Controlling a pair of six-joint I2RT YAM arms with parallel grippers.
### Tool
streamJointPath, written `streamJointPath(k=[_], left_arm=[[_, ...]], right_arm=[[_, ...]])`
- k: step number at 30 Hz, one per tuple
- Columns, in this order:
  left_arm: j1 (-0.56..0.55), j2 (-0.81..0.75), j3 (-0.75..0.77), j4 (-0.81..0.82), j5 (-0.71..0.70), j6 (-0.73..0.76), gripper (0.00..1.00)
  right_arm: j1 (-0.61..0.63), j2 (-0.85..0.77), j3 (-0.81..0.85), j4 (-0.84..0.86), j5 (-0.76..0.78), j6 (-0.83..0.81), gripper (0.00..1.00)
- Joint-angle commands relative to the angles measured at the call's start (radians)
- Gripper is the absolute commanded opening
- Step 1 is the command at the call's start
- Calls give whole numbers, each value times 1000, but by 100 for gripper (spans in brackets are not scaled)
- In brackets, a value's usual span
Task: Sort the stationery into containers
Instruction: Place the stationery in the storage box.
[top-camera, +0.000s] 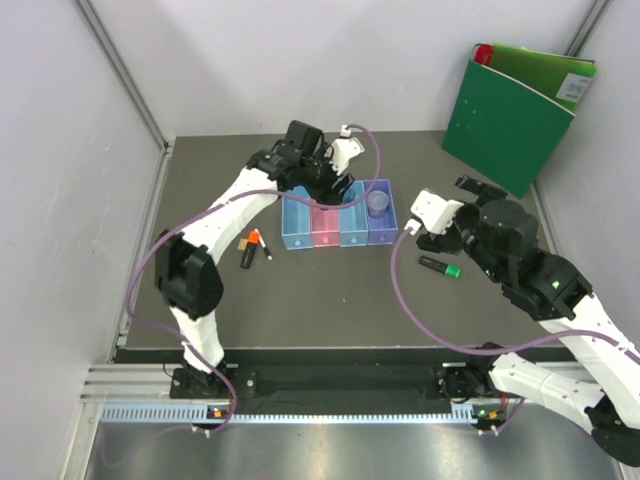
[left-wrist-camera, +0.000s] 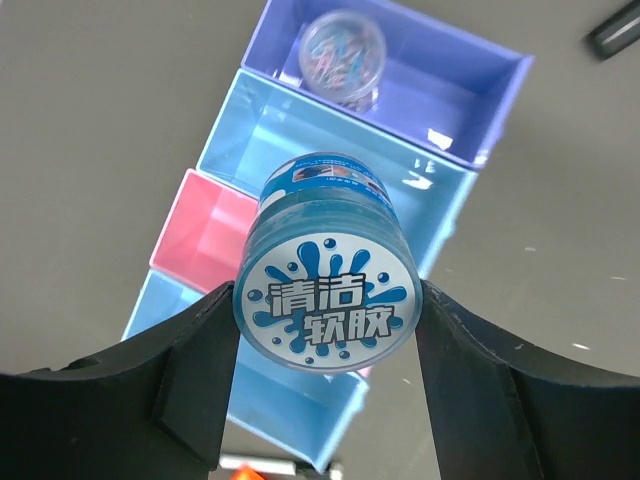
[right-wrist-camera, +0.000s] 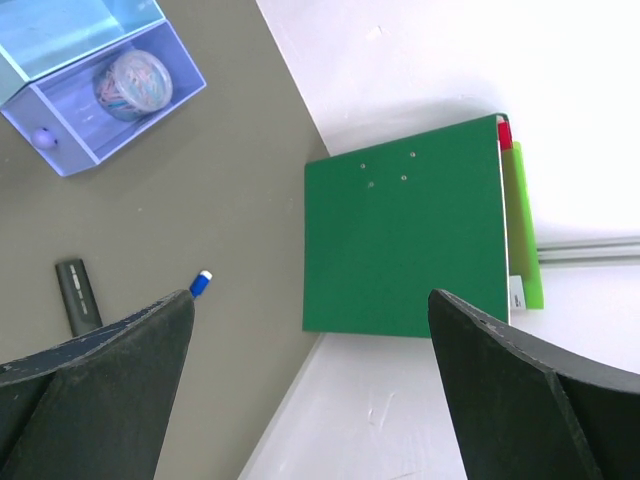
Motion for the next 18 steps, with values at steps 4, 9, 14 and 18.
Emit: streamJointPath(k=[4, 9, 14, 18], left_arm=[[-20, 132, 118, 71, -56, 114, 3], [-34, 203, 174, 94, -66, 132, 3], [-40, 246, 209, 97, -59, 125, 2], [-46, 253, 201, 103, -62, 134, 2]], right_arm=[[-27, -4, -20, 56, 21, -19, 100], [-36, -20, -36, 39, 19, -17, 100], [-46, -29, -56, 39, 19, -10, 100], [-52, -44, -73, 48, 17, -7, 100]])
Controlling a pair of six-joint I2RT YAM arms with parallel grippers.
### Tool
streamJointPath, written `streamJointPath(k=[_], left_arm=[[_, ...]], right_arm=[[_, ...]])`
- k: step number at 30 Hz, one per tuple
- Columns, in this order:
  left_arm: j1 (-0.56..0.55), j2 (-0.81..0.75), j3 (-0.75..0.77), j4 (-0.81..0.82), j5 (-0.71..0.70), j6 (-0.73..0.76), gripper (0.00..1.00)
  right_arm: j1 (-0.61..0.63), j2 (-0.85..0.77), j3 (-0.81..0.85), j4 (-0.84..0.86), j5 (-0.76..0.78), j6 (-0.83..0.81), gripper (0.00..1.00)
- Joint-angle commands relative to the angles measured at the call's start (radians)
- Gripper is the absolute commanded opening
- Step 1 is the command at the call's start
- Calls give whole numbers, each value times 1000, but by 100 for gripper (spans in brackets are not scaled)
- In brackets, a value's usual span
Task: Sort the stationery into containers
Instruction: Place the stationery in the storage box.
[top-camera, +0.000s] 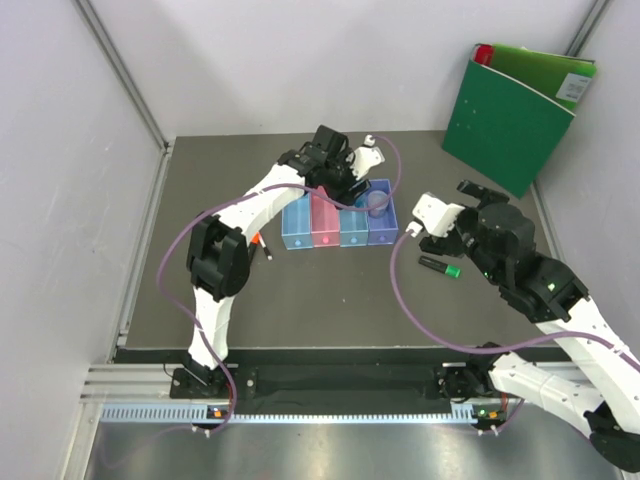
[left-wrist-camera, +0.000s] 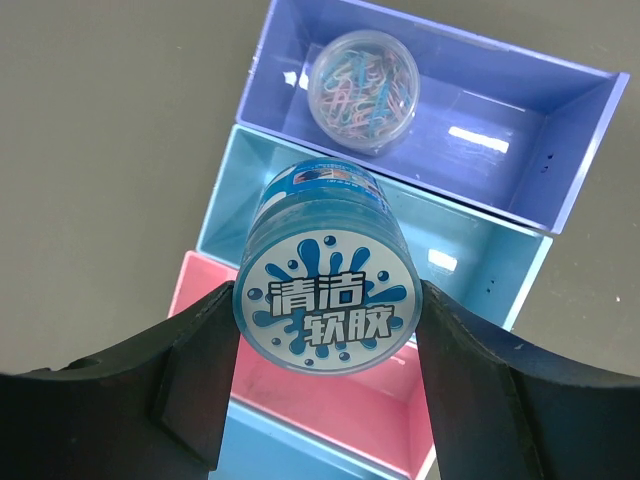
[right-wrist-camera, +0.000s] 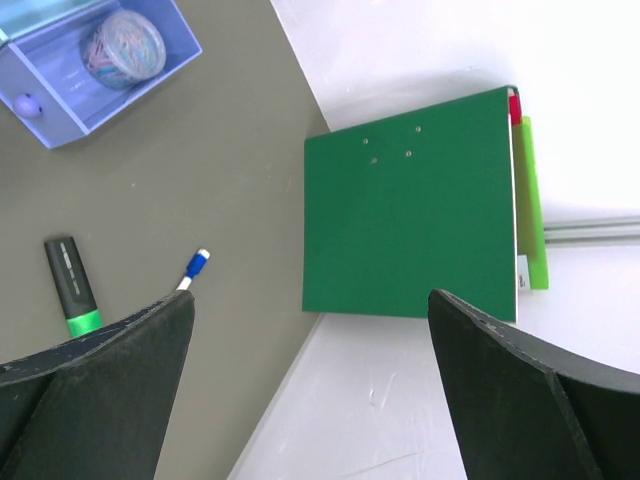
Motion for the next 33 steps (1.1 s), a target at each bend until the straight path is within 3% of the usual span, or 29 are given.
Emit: streamJointPath(k=[1, 8, 15, 22, 26, 33], left_arm=[[-6, -4, 32, 65, -5, 27, 2], [-6, 28, 21, 119, -58, 79, 2], [-7, 84, 53, 122, -84, 114, 8], [-7, 104, 45, 154, -104, 120, 20], [-7, 108, 47, 170, -112, 120, 36], [-9, 114, 45, 191, -129, 120, 52]], right_arm=[[-15, -26, -19, 36, 11, 12, 99], [-25, -32, -28, 47, 9, 22, 100], [-33, -42, -39, 47, 8, 27, 100], [-38, -39, -45, 51, 0, 32, 100], [-36, -34, -41, 44, -5, 33, 100], [-36, -34, -32, -5, -28, 44, 100]])
